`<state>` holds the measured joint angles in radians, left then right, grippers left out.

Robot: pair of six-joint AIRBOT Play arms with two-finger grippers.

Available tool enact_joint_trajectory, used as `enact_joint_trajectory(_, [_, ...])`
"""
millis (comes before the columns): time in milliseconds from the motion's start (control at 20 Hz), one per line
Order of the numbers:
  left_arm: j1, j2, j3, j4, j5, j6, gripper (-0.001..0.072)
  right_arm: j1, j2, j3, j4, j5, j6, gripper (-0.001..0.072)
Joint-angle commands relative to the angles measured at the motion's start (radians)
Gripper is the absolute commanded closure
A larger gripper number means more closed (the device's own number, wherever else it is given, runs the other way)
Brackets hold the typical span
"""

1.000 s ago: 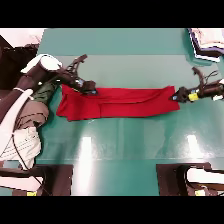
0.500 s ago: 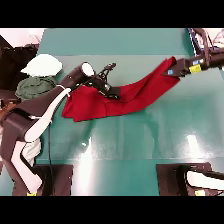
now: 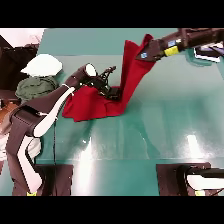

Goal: Fold the shirts.

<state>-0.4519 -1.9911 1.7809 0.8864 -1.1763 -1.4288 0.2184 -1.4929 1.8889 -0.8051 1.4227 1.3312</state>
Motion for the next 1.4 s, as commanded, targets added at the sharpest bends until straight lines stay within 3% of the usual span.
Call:
enact_joint_trajectory(0, [0.057,0.003,0.053,0.005,-0.102,0.016,0.0686,0.072,-0.073,0.072,-0.002,-0.007,0.008,0.0698])
enact_joint_trajectory(400, [0.313,0.290,0.106,0.275,-0.233,0.039,0.0685,0.220,-0.179,0.076,-0.001,-0.171,-0.008,0.0699])
enact_joint_trajectory(800, [0.513,0.494,0.106,0.289,-0.283,0.045,0.0684,0.478,-0.394,0.131,0.002,-0.448,-0.134,0.0690])
enact_joint_trajectory(850, [0.513,0.497,0.105,0.291,-0.283,0.045,0.0684,0.512,-0.442,0.180,0.003,-0.462,-0.164,0.0569])
enact_joint_trajectory(900, [0.513,0.497,0.105,0.289,-0.288,0.045,0.0684,0.542,-0.480,0.218,0.002,-0.483,-0.167,0.0299])
enact_joint_trajectory(950, [0.513,0.497,0.105,0.288,-0.296,0.045,0.0684,0.560,-0.500,0.237,0.001,-0.486,-0.168,0.0161])
enact_joint_trajectory(1100, [0.513,0.497,0.105,0.289,-0.311,0.047,0.0684,0.532,-0.424,0.108,-0.008,-0.468,-0.142,0.0158])
enact_joint_trajectory(1200, [0.513,0.496,0.105,0.289,-0.330,0.049,0.0684,0.468,-0.340,-0.016,-0.047,-0.380,-0.091,0.0160])
enact_joint_trajectory(1300, [0.513,0.496,0.102,0.289,-0.328,0.049,0.0684,0.389,-0.258,-0.163,-0.084,-0.298,-0.084,0.0260])
enact_joint_trajectory(1350, [0.513,0.496,0.102,0.289,-0.328,0.049,0.0684,0.344,-0.218,-0.244,-0.089,-0.279,-0.084,0.0260])
